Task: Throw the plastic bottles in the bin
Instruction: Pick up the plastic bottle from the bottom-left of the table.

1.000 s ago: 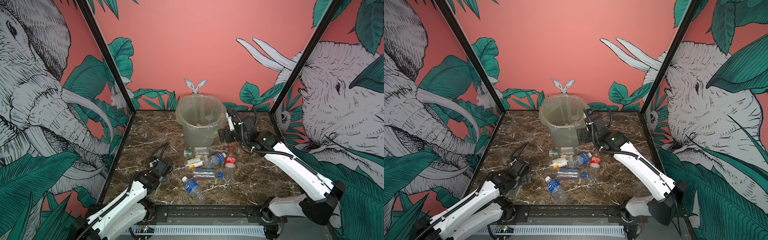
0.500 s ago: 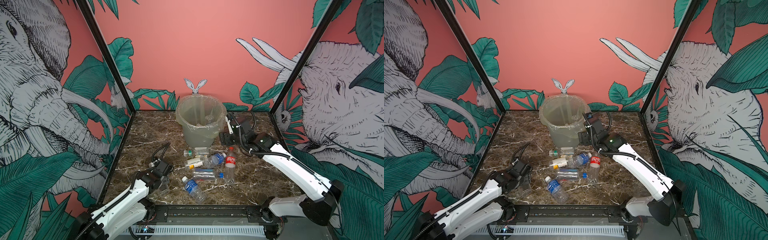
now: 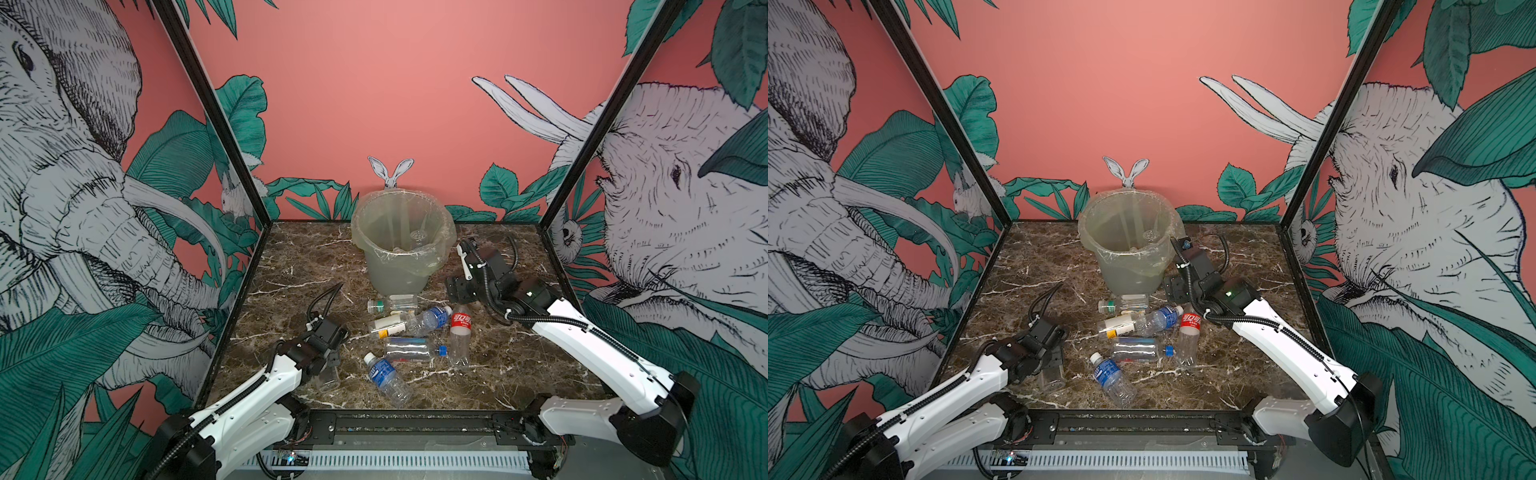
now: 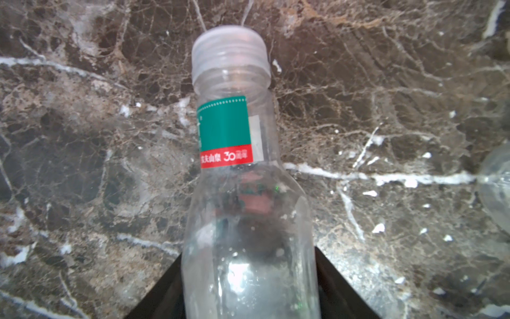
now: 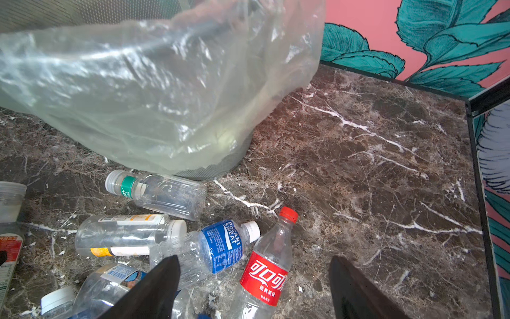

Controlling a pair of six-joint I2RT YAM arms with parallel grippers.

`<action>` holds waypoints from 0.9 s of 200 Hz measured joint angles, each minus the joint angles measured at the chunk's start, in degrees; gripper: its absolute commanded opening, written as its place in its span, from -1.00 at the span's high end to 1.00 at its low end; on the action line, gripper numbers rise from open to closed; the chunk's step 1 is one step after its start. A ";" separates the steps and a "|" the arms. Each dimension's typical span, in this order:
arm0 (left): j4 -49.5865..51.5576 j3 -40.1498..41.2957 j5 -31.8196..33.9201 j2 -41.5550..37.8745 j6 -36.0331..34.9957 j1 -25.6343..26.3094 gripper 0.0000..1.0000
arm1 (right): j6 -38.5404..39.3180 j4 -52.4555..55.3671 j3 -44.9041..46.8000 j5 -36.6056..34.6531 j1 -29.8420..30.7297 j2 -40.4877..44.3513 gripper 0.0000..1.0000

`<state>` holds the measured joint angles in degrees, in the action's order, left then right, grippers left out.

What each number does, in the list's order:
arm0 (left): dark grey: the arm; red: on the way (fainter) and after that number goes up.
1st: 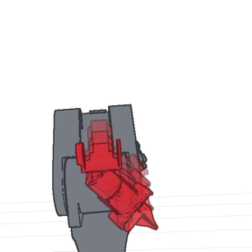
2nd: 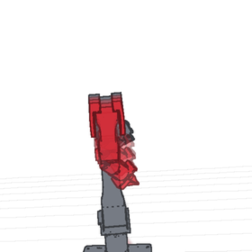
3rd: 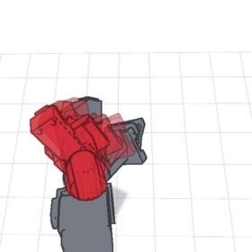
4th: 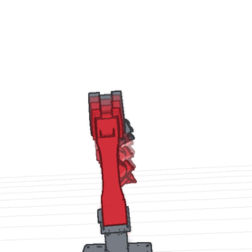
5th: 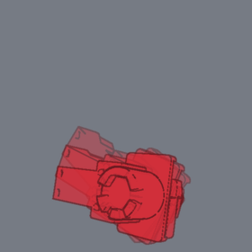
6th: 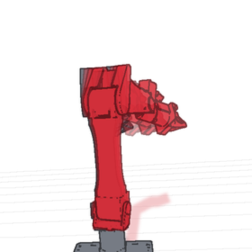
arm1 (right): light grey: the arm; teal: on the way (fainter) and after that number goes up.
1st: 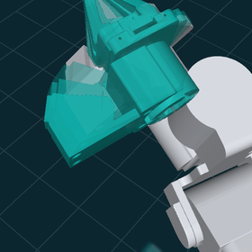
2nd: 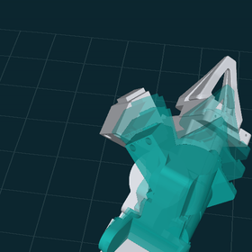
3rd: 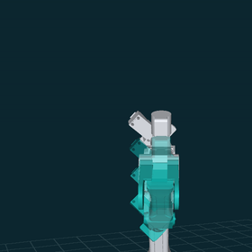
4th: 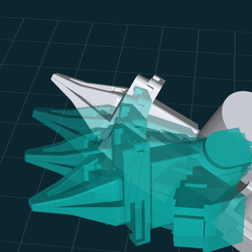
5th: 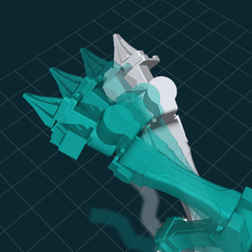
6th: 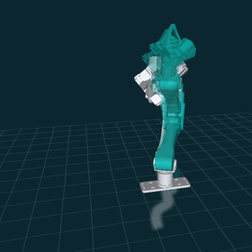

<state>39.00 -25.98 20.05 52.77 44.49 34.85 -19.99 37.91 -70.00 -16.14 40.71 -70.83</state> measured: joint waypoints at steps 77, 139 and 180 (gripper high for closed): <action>-4.92 1.09 -3.08 -1.66 -1.95 0.00 -0.08 | -1.90 0.55 6.05 -1.29 0.00 3.93 -0.78; -6.45 1.57 -3.37 -10.43 -5.57 0.00 -0.08 | -3.89 0.44 12.59 -2.27 0.00 7.63 -0.79; -7.89 1.57 -4.31 -10.43 -7.85 0.00 -0.08 | -5.14 -0.04 17.44 -2.27 0.00 9.66 -0.79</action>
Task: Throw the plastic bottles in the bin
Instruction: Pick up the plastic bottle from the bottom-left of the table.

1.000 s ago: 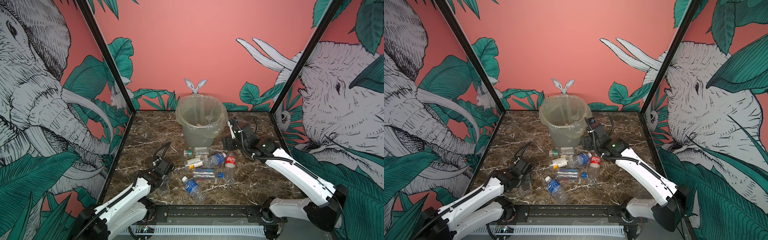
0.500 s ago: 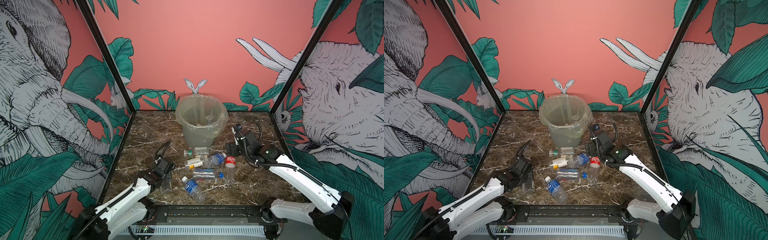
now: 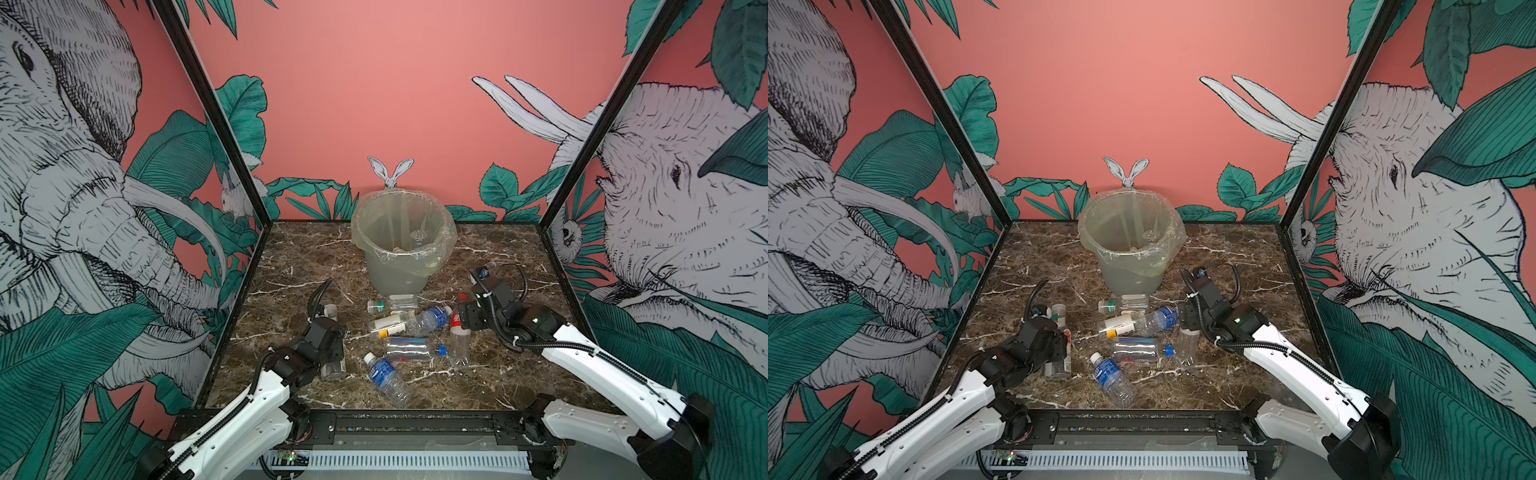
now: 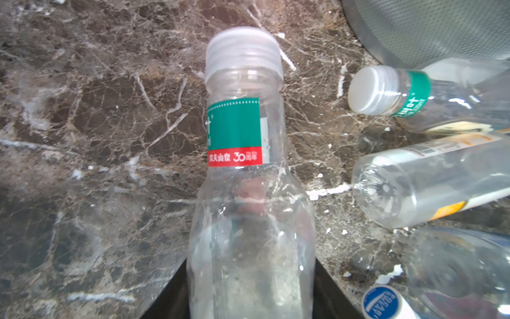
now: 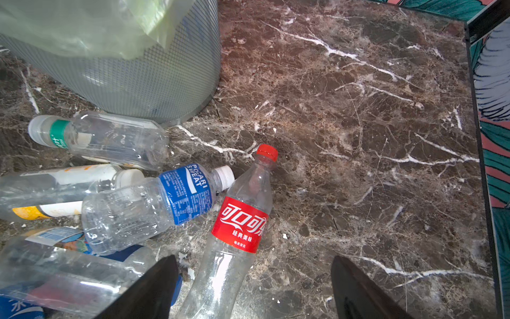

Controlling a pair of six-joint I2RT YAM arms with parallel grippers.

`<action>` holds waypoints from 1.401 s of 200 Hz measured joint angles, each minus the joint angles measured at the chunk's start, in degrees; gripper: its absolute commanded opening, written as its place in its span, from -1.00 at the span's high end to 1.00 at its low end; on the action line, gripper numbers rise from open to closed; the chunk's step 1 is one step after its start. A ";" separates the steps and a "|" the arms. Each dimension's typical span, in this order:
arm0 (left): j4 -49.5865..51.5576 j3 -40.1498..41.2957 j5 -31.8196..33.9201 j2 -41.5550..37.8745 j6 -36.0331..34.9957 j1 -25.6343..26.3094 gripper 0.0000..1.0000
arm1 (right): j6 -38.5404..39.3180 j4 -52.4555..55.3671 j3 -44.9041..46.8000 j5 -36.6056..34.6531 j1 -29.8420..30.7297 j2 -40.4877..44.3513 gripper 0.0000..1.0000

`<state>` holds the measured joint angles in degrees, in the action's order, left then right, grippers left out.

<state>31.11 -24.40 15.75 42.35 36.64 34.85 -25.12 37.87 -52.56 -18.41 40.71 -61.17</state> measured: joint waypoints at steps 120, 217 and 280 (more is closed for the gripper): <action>-5.38 0.00 -5.35 -6.82 -6.69 0.00 0.00 | -1.73 -1.92 7.65 0.76 0.00 3.69 -0.82; -4.68 -2.45 -6.12 -13.68 -8.57 0.00 -0.03 | -2.54 -3.72 8.46 1.31 0.00 3.80 -0.82; -5.60 -9.73 -6.97 -10.27 -11.17 0.00 -0.04 | -2.82 -4.39 9.07 1.51 0.00 3.80 -0.82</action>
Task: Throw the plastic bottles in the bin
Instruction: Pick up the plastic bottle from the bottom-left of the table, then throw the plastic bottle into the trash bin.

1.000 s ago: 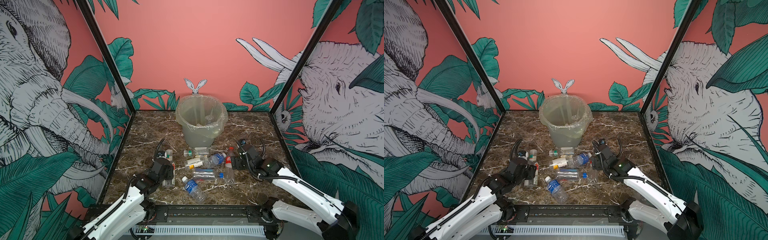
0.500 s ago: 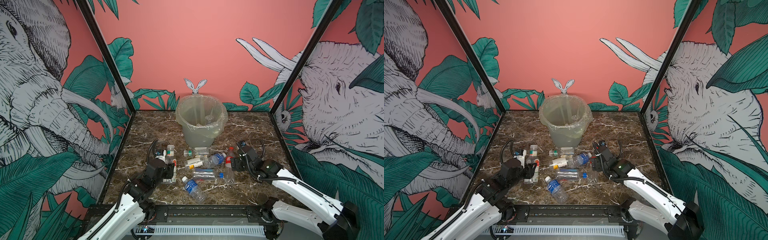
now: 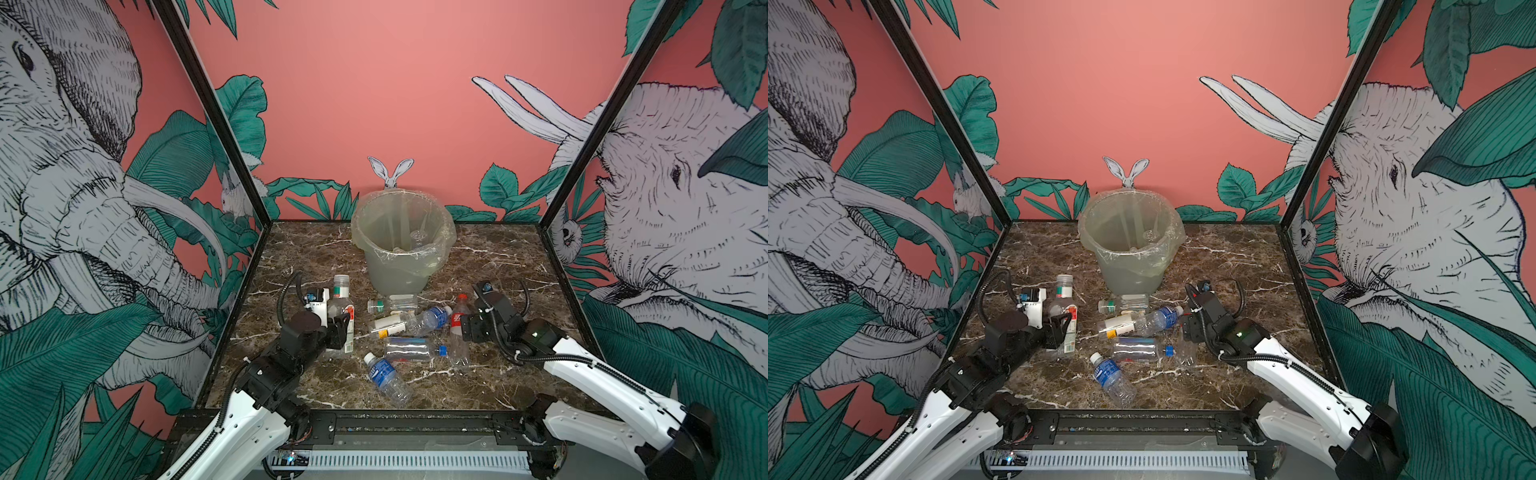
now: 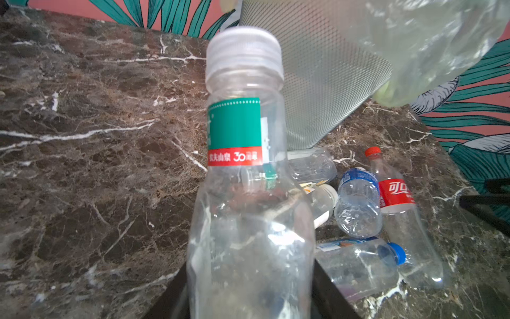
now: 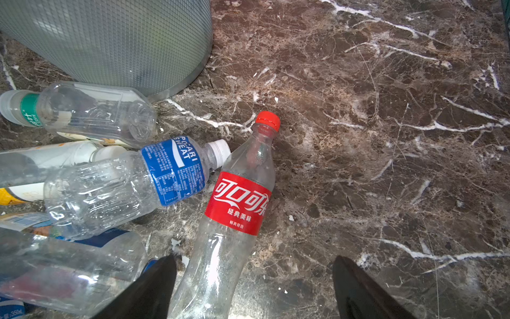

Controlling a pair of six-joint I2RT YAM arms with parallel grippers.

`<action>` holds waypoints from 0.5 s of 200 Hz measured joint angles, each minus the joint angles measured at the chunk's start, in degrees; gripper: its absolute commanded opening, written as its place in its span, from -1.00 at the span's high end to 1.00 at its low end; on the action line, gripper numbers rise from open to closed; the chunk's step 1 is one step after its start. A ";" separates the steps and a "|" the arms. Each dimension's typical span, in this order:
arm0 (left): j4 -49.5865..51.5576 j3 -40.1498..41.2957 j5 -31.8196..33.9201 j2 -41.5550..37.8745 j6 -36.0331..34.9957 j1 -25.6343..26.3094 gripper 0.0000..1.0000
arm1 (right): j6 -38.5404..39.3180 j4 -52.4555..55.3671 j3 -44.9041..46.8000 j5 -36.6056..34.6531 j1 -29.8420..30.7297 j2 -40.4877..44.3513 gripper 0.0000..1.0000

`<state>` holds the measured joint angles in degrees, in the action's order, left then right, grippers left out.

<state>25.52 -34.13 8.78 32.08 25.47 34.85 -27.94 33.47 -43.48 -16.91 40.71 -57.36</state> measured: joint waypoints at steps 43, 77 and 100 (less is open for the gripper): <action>-10.29 -12.50 -0.83 12.59 -2.43 0.00 -0.04 | -0.31 -1.01 0.48 1.07 0.00 -0.37 -0.82; -17.44 -31.67 -1.33 30.27 -4.92 -0.02 -0.05 | -0.39 -1.53 0.37 1.53 0.00 -1.86 -0.82; -20.85 -46.90 -3.13 42.84 -6.56 -1.01 -0.47 | -0.50 -1.62 -0.50 1.75 0.00 -2.01 -0.85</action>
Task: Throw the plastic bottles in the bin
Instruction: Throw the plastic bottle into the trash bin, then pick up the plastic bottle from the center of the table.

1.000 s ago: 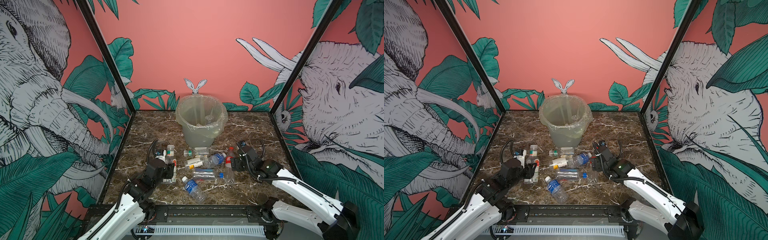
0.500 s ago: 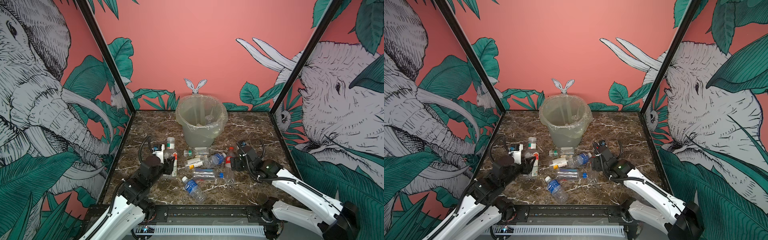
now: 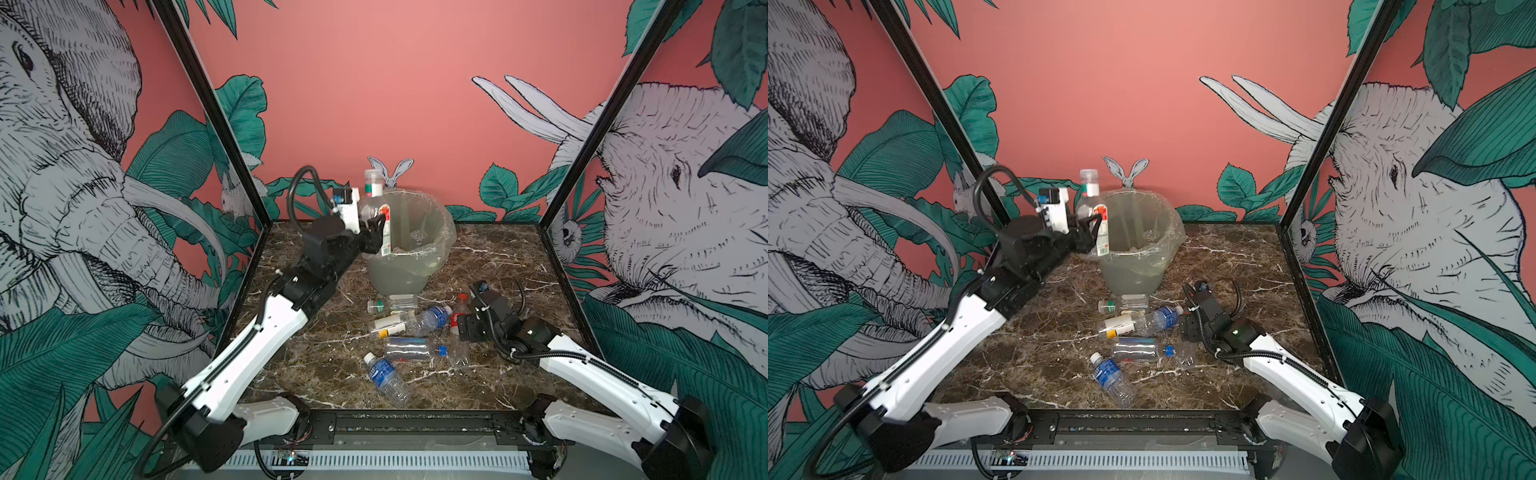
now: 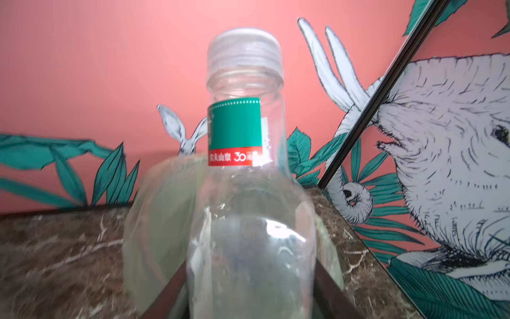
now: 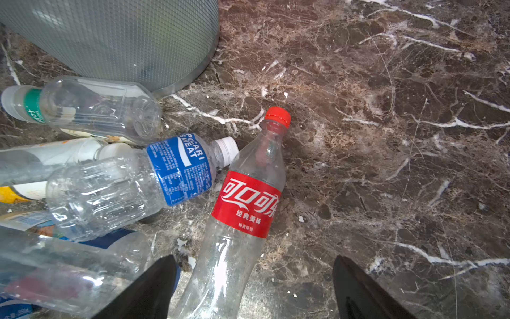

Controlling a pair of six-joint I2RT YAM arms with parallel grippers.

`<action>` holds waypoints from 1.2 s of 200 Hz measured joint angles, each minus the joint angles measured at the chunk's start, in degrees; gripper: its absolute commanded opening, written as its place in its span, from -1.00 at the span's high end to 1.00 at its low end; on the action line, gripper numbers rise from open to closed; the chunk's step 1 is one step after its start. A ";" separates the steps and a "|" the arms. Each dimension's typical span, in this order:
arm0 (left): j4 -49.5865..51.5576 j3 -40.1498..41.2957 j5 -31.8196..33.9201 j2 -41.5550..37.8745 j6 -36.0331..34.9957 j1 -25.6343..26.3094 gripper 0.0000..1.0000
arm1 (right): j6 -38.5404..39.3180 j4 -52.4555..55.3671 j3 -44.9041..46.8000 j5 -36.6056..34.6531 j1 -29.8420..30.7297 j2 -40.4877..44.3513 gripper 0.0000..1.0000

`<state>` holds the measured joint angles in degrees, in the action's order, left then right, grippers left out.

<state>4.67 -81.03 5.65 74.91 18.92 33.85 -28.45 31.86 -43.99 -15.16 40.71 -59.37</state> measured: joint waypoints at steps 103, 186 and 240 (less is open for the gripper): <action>0.15 -7.15 -4.42 10.01 -1.03 -3.45 -0.99 | -2.10 0.57 -1.16 0.04 0.00 1.38 -0.98; -0.07 0.28 -5.60 1.36 -1.88 -3.45 -0.95 | -5.77 1.20 -0.09 -0.22 0.00 -2.86 -0.77; -0.28 11.37 -7.13 -4.04 -1.38 -3.41 -0.91 | -7.19 0.92 0.15 0.61 0.00 -6.91 -0.70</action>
<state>4.38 -69.67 -1.48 70.87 17.54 30.44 -35.64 32.77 -43.83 -14.55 40.71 -66.28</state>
